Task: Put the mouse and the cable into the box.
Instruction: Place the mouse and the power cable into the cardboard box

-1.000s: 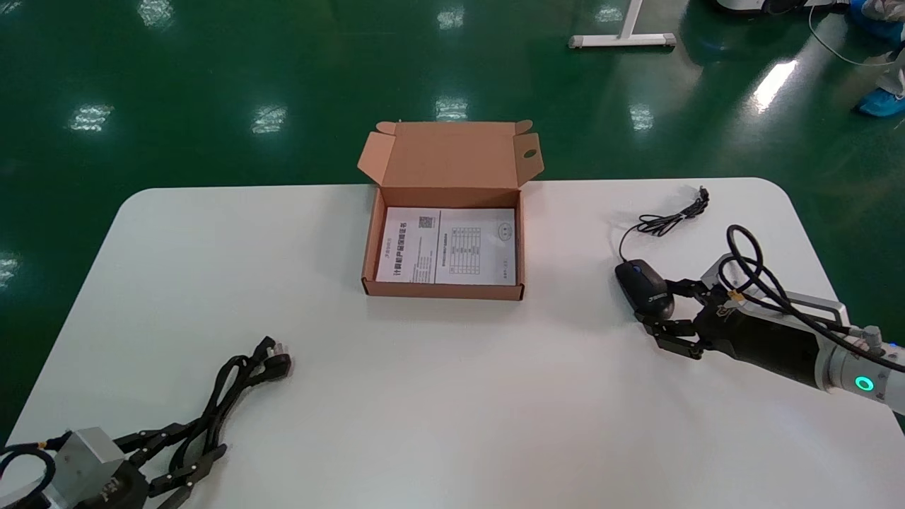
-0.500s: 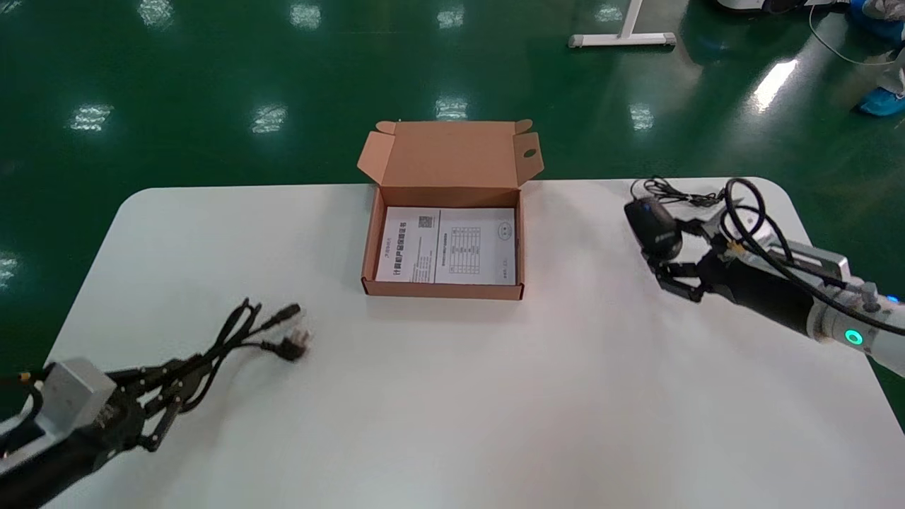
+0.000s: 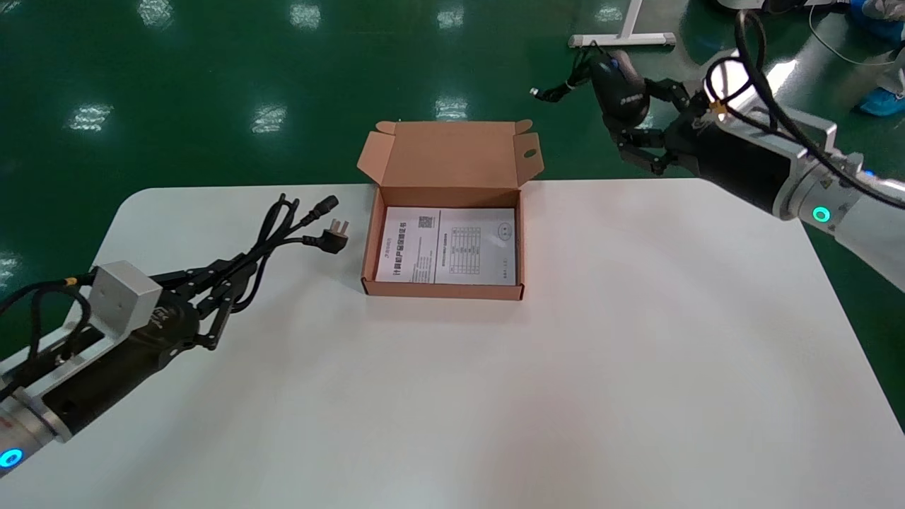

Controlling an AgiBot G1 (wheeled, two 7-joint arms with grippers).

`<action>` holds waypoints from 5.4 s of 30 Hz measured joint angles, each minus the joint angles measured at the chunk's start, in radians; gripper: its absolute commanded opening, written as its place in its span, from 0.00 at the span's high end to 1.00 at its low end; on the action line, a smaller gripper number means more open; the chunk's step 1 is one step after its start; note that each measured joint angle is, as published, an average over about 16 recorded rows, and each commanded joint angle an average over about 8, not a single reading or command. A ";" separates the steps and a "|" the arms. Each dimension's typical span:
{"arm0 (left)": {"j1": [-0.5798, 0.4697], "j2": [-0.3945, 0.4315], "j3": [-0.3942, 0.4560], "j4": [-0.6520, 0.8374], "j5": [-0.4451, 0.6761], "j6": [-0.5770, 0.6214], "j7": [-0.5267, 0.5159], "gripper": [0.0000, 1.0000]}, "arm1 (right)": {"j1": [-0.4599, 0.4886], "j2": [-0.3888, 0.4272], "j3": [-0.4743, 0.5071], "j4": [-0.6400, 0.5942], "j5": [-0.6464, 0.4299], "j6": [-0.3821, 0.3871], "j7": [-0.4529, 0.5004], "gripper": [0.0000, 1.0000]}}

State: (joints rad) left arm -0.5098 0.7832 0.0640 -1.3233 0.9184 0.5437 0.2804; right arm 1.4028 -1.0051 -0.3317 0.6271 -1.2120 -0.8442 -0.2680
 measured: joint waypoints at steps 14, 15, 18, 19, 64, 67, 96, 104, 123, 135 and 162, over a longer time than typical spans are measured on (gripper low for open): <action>-0.156 0.209 -0.012 0.121 -0.002 0.017 0.180 1.00 | 0.043 0.022 -0.117 0.180 -0.090 -0.161 0.229 1.00; -0.166 0.216 -0.016 0.133 -0.004 0.025 0.193 1.00 | 0.040 0.021 -0.125 0.192 -0.097 -0.165 0.243 1.00; -0.187 0.229 -0.030 0.164 -0.013 0.050 0.229 1.00 | 0.034 0.017 -0.147 0.218 -0.118 -0.174 0.277 1.00; -0.192 0.231 -0.035 0.172 -0.016 0.059 0.239 1.00 | 0.033 0.016 -0.152 0.225 -0.124 -0.176 0.285 1.00; -0.173 0.283 -0.079 0.228 -0.059 0.122 0.329 1.00 | 0.137 0.091 -0.236 0.333 -0.186 -0.402 0.398 1.00; -0.172 0.281 -0.078 0.224 -0.058 0.120 0.326 1.00 | 0.119 0.069 -0.246 0.318 -0.184 -0.408 0.386 1.00; -0.144 0.240 -0.064 0.176 -0.018 0.067 0.303 1.00 | 0.162 -0.255 -0.256 -0.361 -0.174 -0.257 -0.180 1.00; -0.151 0.233 -0.055 0.165 0.003 0.059 0.316 1.00 | 0.175 -0.305 -0.245 -0.473 -0.170 -0.145 -0.289 0.42; -0.381 0.300 0.013 0.322 0.069 0.201 0.484 1.00 | 0.189 -0.329 -0.225 -0.551 -0.137 -0.110 -0.380 0.00; -0.614 0.431 0.047 0.639 0.094 0.332 0.730 1.00 | 0.197 -0.326 -0.222 -0.567 -0.127 -0.117 -0.395 0.00; -0.877 0.572 0.070 1.212 0.126 0.355 1.128 0.94 | 0.313 -0.164 -0.201 -0.608 -0.094 -0.304 -0.383 0.00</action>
State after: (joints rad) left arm -1.3866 1.3551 0.1336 -0.1116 1.0439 0.8985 1.4084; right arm 1.7161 -1.1693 -0.5327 0.0191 -1.3061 -1.1483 -0.6514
